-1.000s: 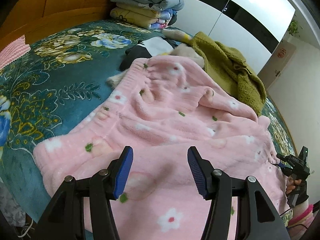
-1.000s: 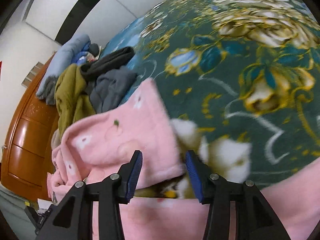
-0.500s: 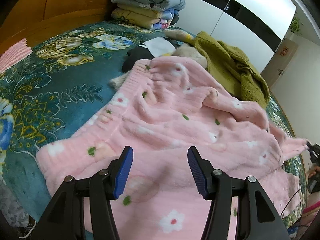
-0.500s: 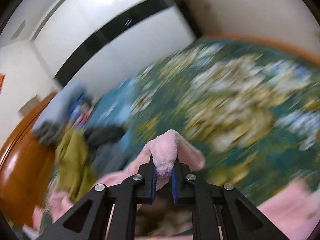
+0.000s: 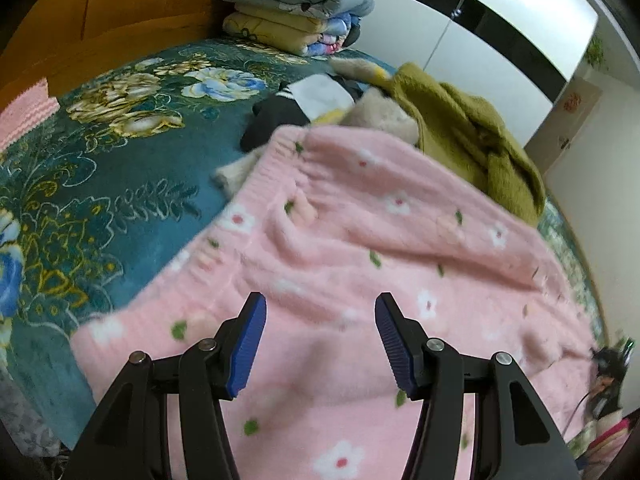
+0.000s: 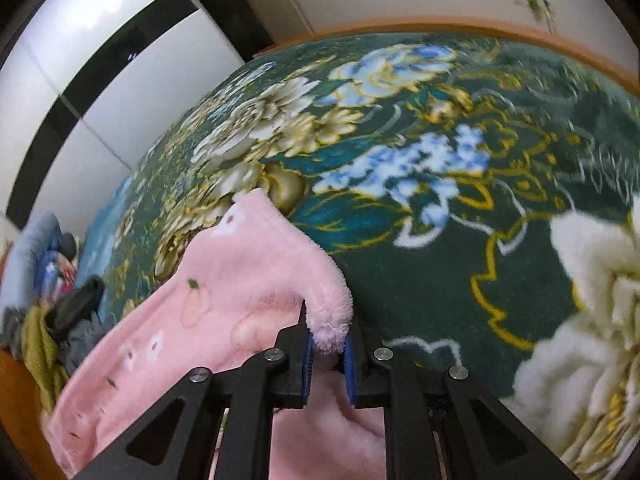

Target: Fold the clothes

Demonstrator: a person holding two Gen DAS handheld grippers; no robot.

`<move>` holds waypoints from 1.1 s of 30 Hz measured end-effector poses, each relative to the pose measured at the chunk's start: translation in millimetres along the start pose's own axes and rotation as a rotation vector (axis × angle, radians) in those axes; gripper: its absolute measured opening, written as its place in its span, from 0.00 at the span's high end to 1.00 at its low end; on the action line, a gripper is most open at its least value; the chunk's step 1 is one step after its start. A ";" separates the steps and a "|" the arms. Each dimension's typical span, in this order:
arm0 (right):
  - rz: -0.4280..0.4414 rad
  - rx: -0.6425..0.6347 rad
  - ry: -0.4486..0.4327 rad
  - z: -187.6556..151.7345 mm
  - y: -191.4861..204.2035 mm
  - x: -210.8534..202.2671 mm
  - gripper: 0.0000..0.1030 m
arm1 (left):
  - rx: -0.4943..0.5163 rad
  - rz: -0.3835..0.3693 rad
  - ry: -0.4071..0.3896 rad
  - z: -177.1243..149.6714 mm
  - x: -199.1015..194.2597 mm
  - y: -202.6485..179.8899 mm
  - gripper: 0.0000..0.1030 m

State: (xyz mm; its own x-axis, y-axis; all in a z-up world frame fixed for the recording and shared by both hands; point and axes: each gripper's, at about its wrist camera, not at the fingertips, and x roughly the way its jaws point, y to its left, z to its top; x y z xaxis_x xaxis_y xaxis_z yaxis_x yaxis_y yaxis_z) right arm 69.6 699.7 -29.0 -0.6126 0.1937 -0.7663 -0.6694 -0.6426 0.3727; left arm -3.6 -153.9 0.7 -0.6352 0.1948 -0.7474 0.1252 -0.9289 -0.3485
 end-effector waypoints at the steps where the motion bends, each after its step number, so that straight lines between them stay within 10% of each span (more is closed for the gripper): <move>1: 0.000 -0.011 -0.004 2.5 3.3 -2.1 0.83 | -0.019 -0.013 0.001 5.0 -0.6 2.1 0.44; 7: -0.065 -0.031 -0.105 20.0 11.3 -45.3 0.63 | -0.167 -0.150 0.052 48.0 11.0 11.2 0.44; 11: 0.055 0.011 -0.125 29.4 39.7 -66.1 0.51 | -0.319 -0.199 0.145 79.6 47.7 7.5 0.42; 17: 0.293 0.077 0.170 -3.9 136.2 -9.9 0.39 | -0.456 -0.054 0.246 119.7 95.1 -24.9 0.42; 27: -0.036 0.025 0.258 -29.4 237.7 80.6 0.39 | -0.413 0.220 0.379 154.0 156.2 -82.6 0.42; 33: -0.130 -0.041 0.274 -32.4 242.5 94.8 0.52 | -0.401 0.229 0.372 149.2 164.0 -88.5 0.42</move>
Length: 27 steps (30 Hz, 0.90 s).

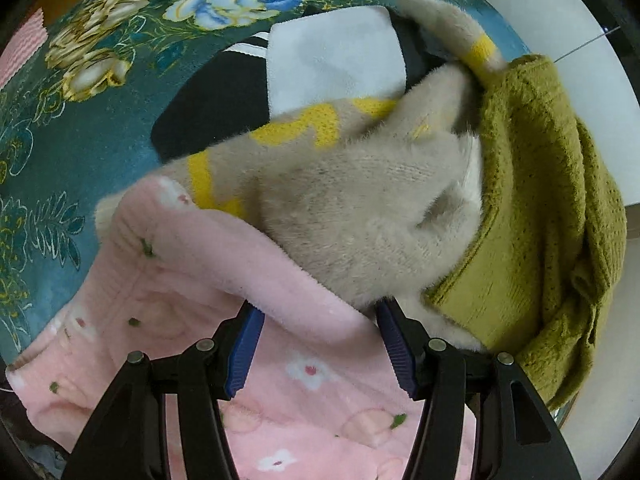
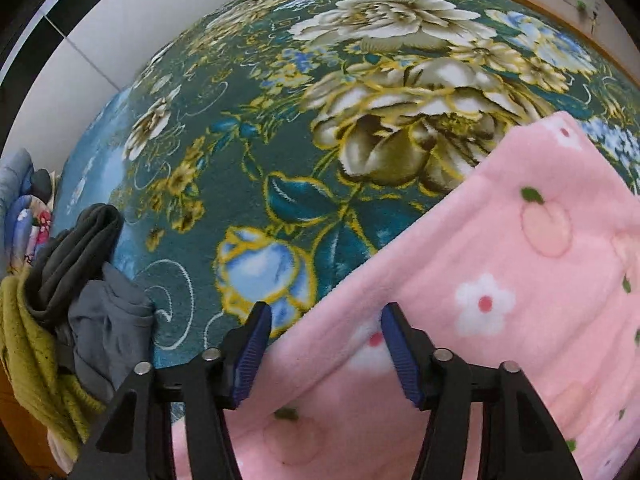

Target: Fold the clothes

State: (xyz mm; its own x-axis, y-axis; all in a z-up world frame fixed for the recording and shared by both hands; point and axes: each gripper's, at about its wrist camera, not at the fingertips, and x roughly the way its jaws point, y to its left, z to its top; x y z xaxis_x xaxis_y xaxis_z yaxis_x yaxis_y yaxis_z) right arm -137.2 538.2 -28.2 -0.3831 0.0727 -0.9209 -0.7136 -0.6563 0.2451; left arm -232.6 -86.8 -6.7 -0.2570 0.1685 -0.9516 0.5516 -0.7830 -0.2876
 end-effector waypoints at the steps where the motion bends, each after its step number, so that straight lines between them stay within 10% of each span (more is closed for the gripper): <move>1: -0.007 -0.007 0.001 0.6 -2.1 -0.5 0.58 | -0.003 -0.010 -0.001 -0.7 0.4 1.7 0.43; 5: 0.025 0.009 0.015 1.9 -23.2 -3.3 0.92 | -0.018 -0.067 -0.007 -6.4 0.5 10.1 0.60; 9: 0.135 0.036 0.015 -0.4 -42.9 -15.4 0.95 | 0.001 -0.080 -0.010 -17.3 -4.5 14.7 0.95; 15: 0.364 0.030 -0.080 -8.6 -70.2 -66.5 0.95 | 0.042 -0.189 -0.065 -37.6 -32.4 40.6 0.96; 22: 0.554 -0.156 -0.302 -48.7 -92.1 -161.8 0.96 | 0.182 -0.549 -0.300 -83.0 -135.3 114.4 0.96; 27: 0.638 -0.230 -0.383 -117.8 -143.2 -191.8 0.96 | 0.156 -0.556 -0.316 -135.2 -120.5 200.3 0.96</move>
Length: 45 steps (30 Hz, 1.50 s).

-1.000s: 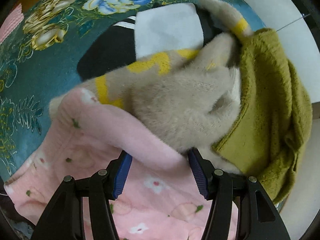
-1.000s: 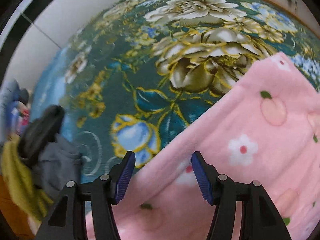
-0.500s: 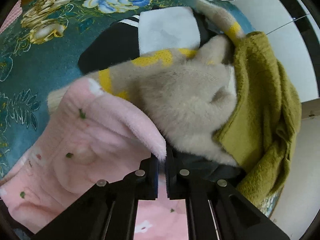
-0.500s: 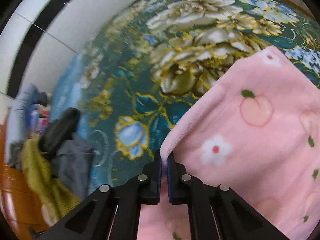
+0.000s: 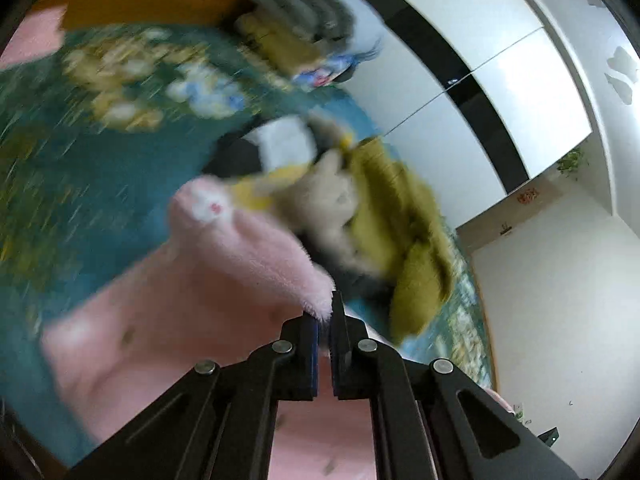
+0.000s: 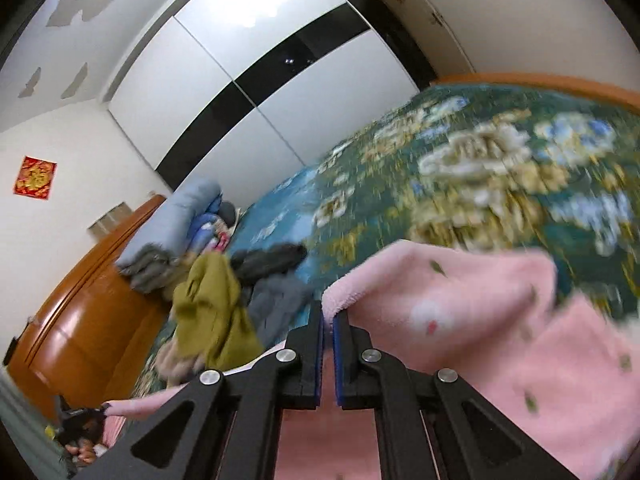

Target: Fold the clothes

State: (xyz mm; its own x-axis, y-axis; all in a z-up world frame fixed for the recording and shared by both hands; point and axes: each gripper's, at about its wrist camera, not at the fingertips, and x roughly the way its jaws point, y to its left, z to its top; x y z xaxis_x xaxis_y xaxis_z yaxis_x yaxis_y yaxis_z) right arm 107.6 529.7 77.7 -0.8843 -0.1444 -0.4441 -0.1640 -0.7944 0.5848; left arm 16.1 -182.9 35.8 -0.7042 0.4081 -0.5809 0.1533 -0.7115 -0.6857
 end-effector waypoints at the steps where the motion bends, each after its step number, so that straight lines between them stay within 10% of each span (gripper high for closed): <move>1: -0.003 0.017 0.015 -14.9 -8.3 -6.5 0.96 | -0.018 0.010 0.017 -14.0 1.9 14.9 0.96; 11: -0.016 0.184 0.121 -82.3 -70.0 -26.8 0.96 | -0.118 0.063 0.093 -54.4 11.5 71.8 0.95; 19: -0.073 0.201 0.152 -85.6 -73.3 -10.8 0.92 | -0.151 0.078 0.080 -53.1 17.8 82.4 0.74; 31: -0.374 -0.208 0.159 -35.8 -14.1 16.3 0.54 | -0.177 0.049 0.068 -35.4 27.8 87.4 0.73; 41: -0.643 -0.411 0.370 -23.3 -13.2 127.0 0.54 | -0.196 0.081 0.059 -34.0 38.5 78.8 0.75; 45: -0.655 -0.304 0.383 -15.4 -35.4 120.8 0.83 | -0.192 0.041 0.055 -32.8 33.1 75.2 0.77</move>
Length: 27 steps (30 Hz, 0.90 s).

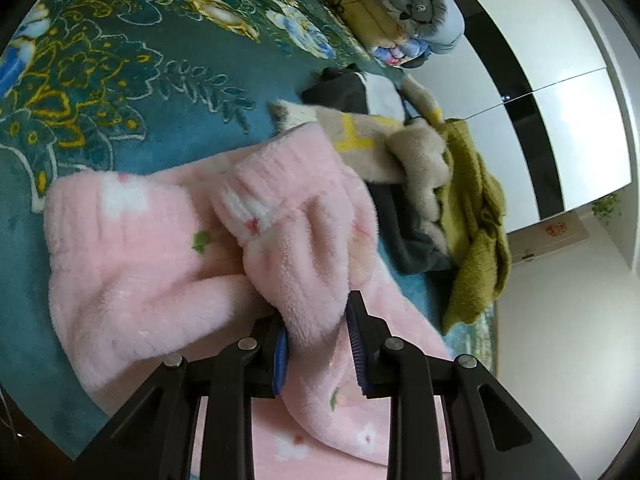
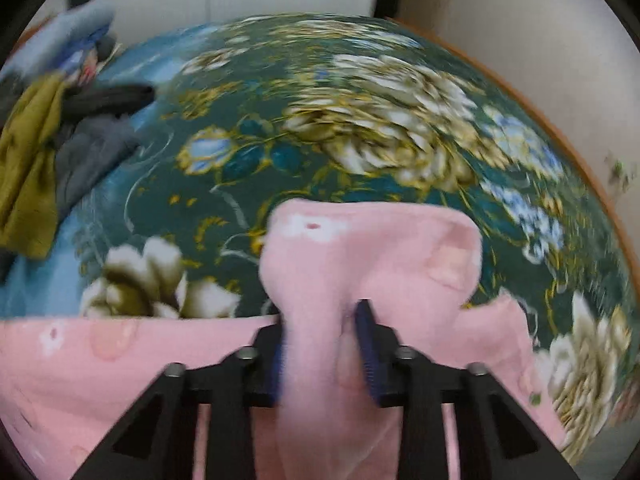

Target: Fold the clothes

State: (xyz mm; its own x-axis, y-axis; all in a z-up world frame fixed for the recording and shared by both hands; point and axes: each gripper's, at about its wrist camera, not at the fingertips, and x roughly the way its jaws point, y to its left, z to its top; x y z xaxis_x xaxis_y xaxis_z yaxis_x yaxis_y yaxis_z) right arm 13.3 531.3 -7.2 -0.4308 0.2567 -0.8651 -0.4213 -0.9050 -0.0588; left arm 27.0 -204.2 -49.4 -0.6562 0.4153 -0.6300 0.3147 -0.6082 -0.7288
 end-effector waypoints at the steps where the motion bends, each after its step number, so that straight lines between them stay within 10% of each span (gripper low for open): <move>1: 0.019 0.045 -0.010 -0.2 -9.7 -4.2 0.88 | 0.004 -0.006 0.001 -0.1 -1.4 -1.0 0.82; 9: 0.520 0.534 -0.242 -22.8 -118.3 -79.9 0.92 | 0.108 -0.029 -0.030 -1.2 -35.1 -31.1 0.92; 15: 0.579 0.640 -0.307 -60.9 -163.7 -103.7 0.92 | 0.089 -0.037 -0.060 9.1 -42.8 -26.4 0.92; 23: 0.703 0.771 -0.151 -42.4 -163.6 -48.4 0.93 | 0.070 -0.015 0.028 52.9 -6.7 -72.7 0.93; 27: 0.803 0.694 -0.361 -18.8 -163.9 -107.0 0.93 | 0.236 -0.132 -0.117 58.1 -66.0 -129.4 0.93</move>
State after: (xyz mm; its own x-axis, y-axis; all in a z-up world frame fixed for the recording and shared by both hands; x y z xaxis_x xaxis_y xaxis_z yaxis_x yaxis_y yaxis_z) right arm 143.5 645.8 85.7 -0.9364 -0.1310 -0.3256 -0.2225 -0.4959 0.8394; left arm -10.2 -192.2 102.1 -0.7599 0.4288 -0.4885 0.0619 -0.7004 -0.7111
